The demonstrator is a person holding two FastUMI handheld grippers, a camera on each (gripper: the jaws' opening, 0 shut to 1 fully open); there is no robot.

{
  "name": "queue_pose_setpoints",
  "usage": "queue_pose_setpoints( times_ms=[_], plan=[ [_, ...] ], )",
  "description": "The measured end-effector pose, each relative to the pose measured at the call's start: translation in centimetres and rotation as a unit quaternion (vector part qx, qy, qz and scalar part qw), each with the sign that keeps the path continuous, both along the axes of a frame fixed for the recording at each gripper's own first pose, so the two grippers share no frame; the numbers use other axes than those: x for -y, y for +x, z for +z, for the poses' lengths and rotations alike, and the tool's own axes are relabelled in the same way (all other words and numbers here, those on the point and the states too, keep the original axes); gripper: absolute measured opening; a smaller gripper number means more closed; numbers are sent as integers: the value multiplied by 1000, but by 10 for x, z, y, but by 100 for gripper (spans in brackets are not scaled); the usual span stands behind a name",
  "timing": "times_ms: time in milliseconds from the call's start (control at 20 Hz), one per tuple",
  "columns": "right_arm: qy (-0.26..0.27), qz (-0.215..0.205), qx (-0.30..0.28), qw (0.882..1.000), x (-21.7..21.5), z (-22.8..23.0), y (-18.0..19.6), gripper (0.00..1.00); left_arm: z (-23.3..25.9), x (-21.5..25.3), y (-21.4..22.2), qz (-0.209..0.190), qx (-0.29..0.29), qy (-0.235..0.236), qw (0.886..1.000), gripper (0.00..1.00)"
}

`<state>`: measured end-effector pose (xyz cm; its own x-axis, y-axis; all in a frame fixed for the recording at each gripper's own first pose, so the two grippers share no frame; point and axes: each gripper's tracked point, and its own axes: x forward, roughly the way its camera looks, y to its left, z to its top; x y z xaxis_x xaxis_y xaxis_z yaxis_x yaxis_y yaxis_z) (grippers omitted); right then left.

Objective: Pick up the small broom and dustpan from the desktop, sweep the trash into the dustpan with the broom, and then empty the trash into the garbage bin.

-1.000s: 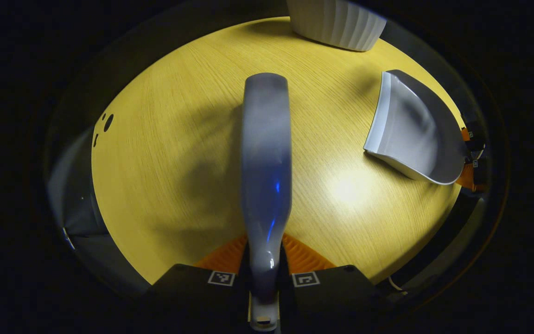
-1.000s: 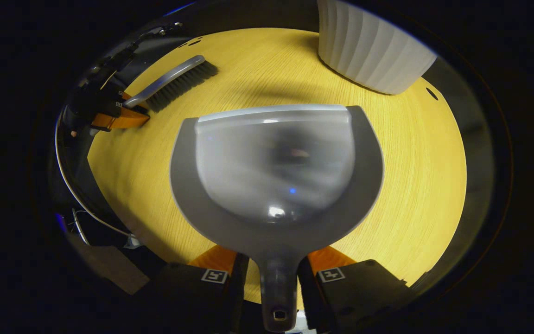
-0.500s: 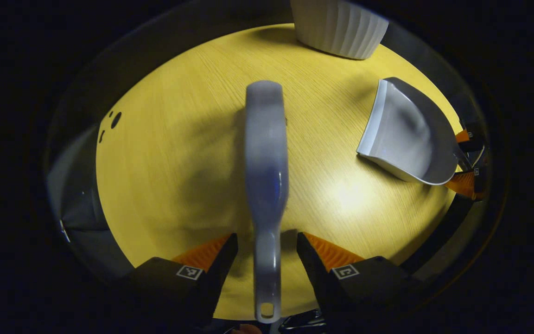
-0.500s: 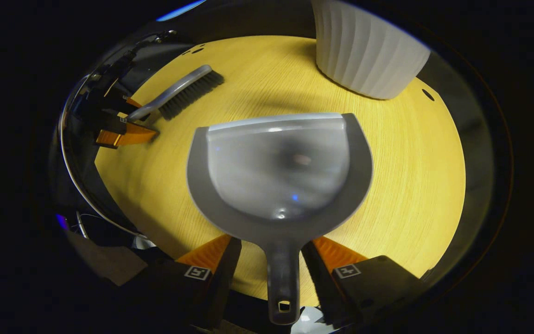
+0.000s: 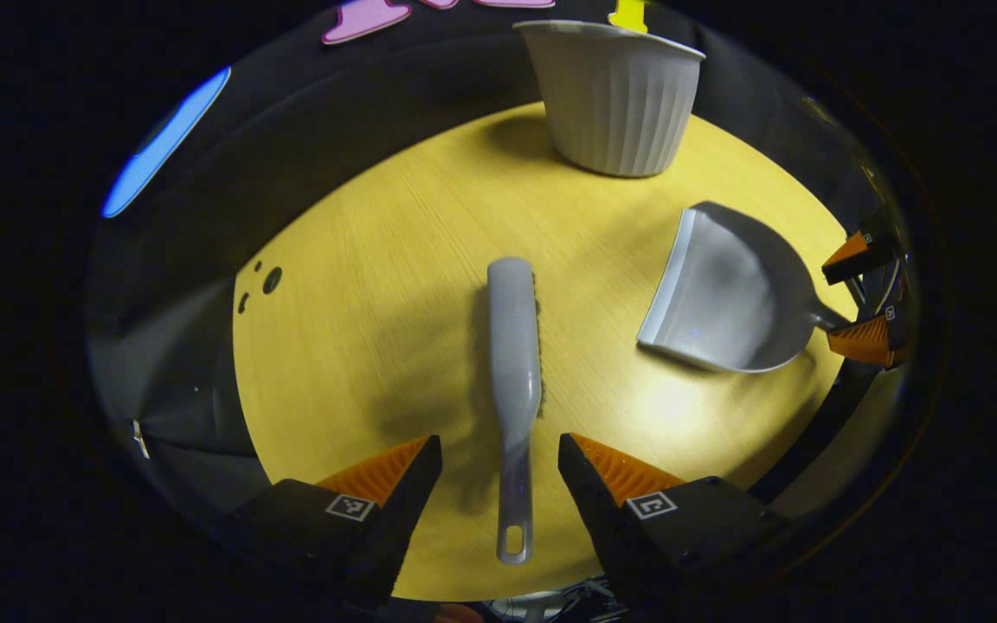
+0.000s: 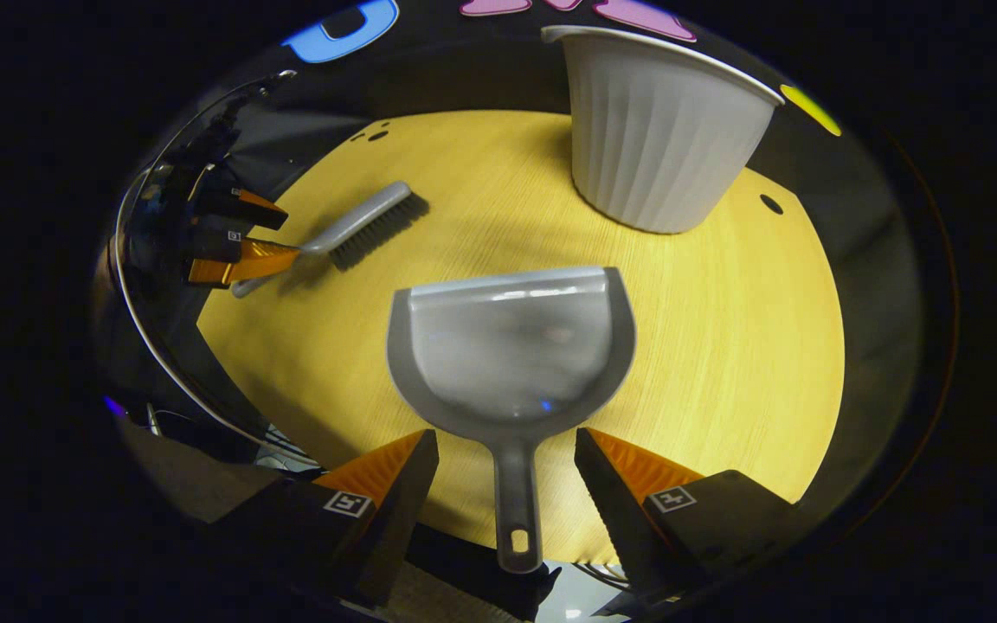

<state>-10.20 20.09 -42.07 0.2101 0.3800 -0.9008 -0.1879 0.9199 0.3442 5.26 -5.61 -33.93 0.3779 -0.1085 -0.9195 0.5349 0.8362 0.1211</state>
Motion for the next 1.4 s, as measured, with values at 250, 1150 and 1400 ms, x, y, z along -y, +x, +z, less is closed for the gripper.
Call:
queue_pose_setpoints(
  times_ms=[250,1150,1400],
  plan=[
    [12,-37,77,996,13,51,37,99,62,17,16,24,88,-44,995,93],
    [-26,-110,398,910,44,219,122,97,275,71,5,44,388,-248,887,93],
    [-32,-117,428,895,32,258,124,98,291,72,-8,44,397,-283,872,94]
  ],
)
